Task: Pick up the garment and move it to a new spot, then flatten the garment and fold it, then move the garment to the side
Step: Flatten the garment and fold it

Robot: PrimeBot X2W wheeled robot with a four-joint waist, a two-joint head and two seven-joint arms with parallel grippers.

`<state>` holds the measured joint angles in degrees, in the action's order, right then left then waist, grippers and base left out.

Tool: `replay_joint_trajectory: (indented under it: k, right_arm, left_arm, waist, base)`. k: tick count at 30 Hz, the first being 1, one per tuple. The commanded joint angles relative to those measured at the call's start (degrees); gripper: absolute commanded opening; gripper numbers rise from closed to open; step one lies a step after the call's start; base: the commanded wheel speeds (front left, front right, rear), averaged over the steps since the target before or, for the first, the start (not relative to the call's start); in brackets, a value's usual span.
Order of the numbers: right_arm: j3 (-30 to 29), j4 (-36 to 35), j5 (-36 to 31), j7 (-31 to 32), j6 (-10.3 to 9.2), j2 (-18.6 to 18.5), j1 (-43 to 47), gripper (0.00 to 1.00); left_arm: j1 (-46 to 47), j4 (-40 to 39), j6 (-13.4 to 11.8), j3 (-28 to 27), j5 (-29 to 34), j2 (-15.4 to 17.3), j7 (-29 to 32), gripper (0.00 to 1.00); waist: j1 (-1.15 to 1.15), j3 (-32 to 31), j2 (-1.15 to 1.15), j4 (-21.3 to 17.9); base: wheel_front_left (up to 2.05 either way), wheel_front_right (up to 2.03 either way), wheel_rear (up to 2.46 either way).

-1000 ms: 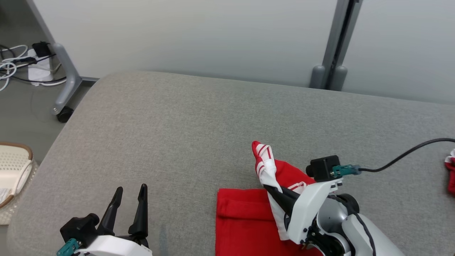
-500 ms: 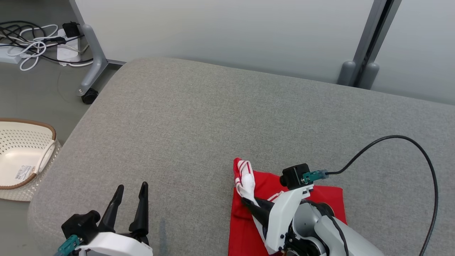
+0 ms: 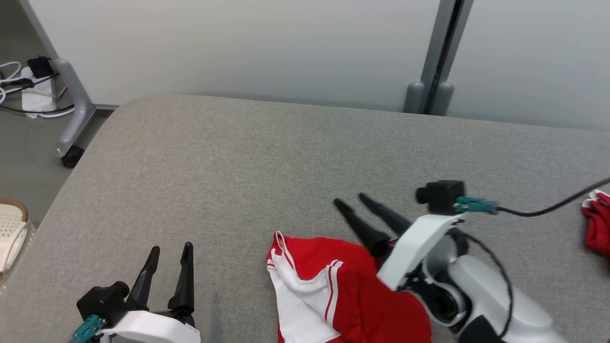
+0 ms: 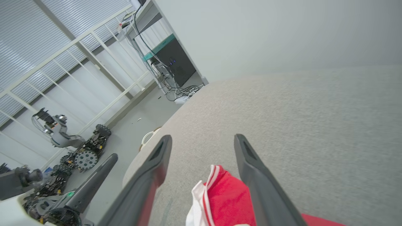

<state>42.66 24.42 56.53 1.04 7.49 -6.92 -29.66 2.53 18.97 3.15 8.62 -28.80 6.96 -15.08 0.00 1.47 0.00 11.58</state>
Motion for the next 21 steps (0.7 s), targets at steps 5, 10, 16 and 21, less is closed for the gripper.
replay_joint_trajectory:
  k: [5, 10, 16, 21]
  right_arm:
    - [-7.8, 1.8, -4.2, -4.8, 0.01, -6.6, 2.2, 1.00]
    - [-13.9, 5.1, -8.8, -6.3, 0.02, -8.3, 5.2, 1.00]
    - [-15.7, 6.5, -11.7, -4.7, 0.01, -5.7, 7.4, 0.00]
    - [-13.9, 8.8, -13.1, -2.0, 0.01, -3.5, 8.1, 0.00]
  left_arm:
    - [-0.9, -1.4, -0.6, -0.7, 0.5, 0.3, -0.1, 1.00]
    - [-1.3, -1.8, -0.2, -1.0, 0.7, 0.3, -0.1, 1.00]
    - [-1.2, -1.5, 0.2, -0.8, 1.0, 0.3, -0.1, 1.00]
    - [-0.9, -1.3, 0.3, -0.5, 0.9, 0.5, -0.1, 1.00]
  waist:
    - [0.00, -0.8, 0.00, -2.4]
    - [0.00, -1.0, 0.00, -2.7]
    - [0.00, -0.9, 0.00, -2.2]
    - [0.00, -0.8, 0.00, -1.0]
  base:
    - [0.00, 0.00, 0.00]
    - [0.00, 0.00, 0.00]
    - [0.00, 0.00, 0.00]
    - [0.00, 0.00, 0.00]
